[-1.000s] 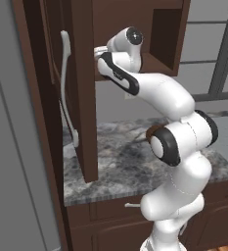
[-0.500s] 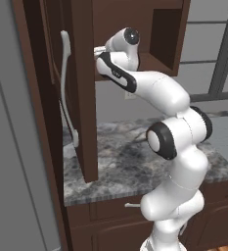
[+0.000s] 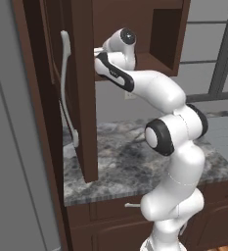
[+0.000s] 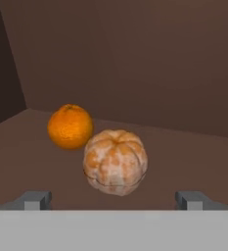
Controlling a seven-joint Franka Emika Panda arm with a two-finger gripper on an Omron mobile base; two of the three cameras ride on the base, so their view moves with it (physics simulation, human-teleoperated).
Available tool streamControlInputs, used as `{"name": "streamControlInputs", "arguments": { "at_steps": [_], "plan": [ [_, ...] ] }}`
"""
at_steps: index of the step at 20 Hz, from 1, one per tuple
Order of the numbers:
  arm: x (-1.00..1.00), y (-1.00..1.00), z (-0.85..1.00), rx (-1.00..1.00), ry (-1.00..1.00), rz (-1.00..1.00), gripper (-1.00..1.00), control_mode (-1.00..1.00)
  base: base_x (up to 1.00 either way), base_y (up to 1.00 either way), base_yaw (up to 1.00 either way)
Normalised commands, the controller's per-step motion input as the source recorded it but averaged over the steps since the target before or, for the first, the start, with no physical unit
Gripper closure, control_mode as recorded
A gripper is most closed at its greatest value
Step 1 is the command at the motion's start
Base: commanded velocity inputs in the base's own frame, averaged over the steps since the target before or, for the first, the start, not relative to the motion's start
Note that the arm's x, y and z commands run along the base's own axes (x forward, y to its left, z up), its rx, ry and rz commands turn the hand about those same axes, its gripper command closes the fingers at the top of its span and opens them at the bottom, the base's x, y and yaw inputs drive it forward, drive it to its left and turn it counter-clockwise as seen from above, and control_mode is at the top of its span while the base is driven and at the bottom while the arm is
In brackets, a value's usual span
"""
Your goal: Pick the tangerines from the cabinet and place them in one bowl. Pick the potato from the sink and place it in the other bowl.
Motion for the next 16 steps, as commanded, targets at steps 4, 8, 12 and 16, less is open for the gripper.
{"name": "streamControlInputs", "arguments": {
  "at_steps": [4,8,12,16],
  "plan": [
    [0.24,0.05,0.00,0.00,0.03,0.00,-1.00,-1.00,0.00,0.00,0.00],
    [0.25,0.02,0.00,0.00,0.02,0.00,-1.00,-1.00,0.00,0.00,0.00],
    [0.28,0.01,0.00,0.00,0.01,0.00,-1.00,-1.00,0.00,0.00,0.00],
    [0.24,0.03,0.00,0.00,0.02,0.00,-1.00,-1.00,0.00,0.00,0.00]
  ]
}}
